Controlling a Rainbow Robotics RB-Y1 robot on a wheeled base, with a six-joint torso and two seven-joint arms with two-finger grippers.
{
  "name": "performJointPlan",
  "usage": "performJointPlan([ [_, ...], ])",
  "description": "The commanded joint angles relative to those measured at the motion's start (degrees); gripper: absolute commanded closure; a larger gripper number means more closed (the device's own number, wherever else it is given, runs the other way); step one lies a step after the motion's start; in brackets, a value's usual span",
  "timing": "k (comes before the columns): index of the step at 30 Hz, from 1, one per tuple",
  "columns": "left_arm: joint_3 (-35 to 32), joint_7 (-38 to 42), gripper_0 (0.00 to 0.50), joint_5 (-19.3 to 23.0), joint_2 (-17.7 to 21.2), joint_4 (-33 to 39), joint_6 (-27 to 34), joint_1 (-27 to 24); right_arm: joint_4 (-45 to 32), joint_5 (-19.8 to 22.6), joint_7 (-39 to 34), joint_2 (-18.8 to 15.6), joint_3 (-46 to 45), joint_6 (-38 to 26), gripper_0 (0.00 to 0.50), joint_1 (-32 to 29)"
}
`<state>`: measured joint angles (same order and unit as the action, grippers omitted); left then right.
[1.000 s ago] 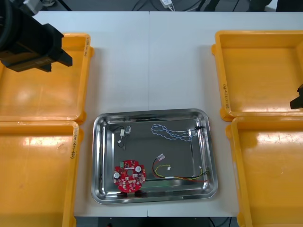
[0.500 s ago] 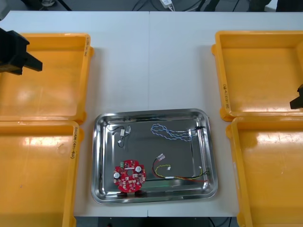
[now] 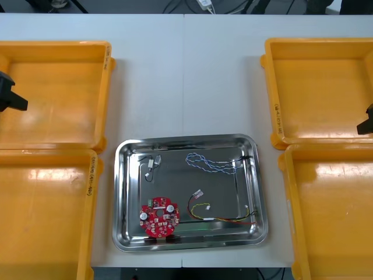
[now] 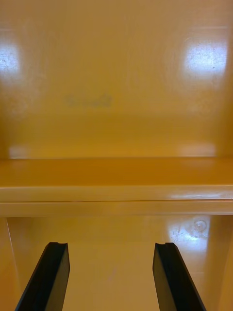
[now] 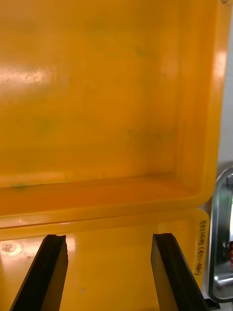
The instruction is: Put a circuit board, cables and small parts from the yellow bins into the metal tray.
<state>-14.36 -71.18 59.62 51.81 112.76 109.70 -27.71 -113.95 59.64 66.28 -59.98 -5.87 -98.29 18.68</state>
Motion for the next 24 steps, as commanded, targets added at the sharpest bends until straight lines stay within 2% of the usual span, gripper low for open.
performJointPlan([
  [1,-3.2,-7.8,0.0,-4.2,-0.8,0.4,0.3,3.0,-1.2,-0.4,0.5,-2.7,-2.0,-0.3,0.0,-0.3],
  [6,-4.4,-10.1,0.0,-7.3,-2.1,0.4,0.3,5.6,-1.2,-0.4,0.5,-2.7,-2.0,-0.3,0.0,-0.3],
  [14,-7.1,-11.4,0.0,-7.8,-3.4,0.4,0.3,8.1,-1.2,-0.4,0.5,-2.7,-2.0,-0.3,0.0,-0.3],
  [24,-6.7,-11.8,0.0,-8.8,-5.4,0.3,0.3,10.8,-1.2,-0.4,0.5,-2.7,-2.0,-0.3,0.0,-0.3],
])
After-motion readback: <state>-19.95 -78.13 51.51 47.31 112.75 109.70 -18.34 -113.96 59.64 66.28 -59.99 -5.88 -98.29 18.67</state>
